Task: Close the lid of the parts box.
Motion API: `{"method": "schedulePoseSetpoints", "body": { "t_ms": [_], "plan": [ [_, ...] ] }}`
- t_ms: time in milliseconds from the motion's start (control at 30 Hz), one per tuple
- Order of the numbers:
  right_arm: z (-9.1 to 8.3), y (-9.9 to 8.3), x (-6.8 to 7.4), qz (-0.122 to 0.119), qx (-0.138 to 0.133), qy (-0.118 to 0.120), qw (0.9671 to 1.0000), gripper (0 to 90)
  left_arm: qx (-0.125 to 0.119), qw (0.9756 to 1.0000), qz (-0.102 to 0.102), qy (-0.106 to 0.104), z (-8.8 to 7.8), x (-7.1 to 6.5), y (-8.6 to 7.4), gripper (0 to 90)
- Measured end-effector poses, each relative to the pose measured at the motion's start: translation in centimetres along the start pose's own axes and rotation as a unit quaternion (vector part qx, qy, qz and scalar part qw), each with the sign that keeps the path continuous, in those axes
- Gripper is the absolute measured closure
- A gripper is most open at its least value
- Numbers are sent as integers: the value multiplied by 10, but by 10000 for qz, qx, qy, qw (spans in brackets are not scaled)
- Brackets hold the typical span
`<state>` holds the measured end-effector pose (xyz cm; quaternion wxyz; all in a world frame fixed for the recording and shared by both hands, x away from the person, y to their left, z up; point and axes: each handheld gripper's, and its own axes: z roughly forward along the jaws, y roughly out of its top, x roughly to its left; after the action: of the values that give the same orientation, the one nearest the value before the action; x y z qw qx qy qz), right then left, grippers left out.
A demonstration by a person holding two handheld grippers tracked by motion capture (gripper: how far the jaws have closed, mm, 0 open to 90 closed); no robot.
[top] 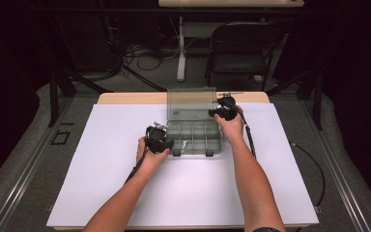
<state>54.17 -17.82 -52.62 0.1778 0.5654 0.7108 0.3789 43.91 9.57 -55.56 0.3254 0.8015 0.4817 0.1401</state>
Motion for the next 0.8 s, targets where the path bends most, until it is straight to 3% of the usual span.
{"method": "schedulePoseSetpoints", "body": {
  "t_ms": [300, 800],
  "plan": [
    [-8, 1, -6, -35, -112, 68, 9999, 728, -3, 10000, 6, 3, 0, 0, 0, 631],
    [-12, -2, -8, -94, -247, 3, 9996, 821, -17, 10000, 21, 19, 0, 0, 0, 632]
  ]
}}
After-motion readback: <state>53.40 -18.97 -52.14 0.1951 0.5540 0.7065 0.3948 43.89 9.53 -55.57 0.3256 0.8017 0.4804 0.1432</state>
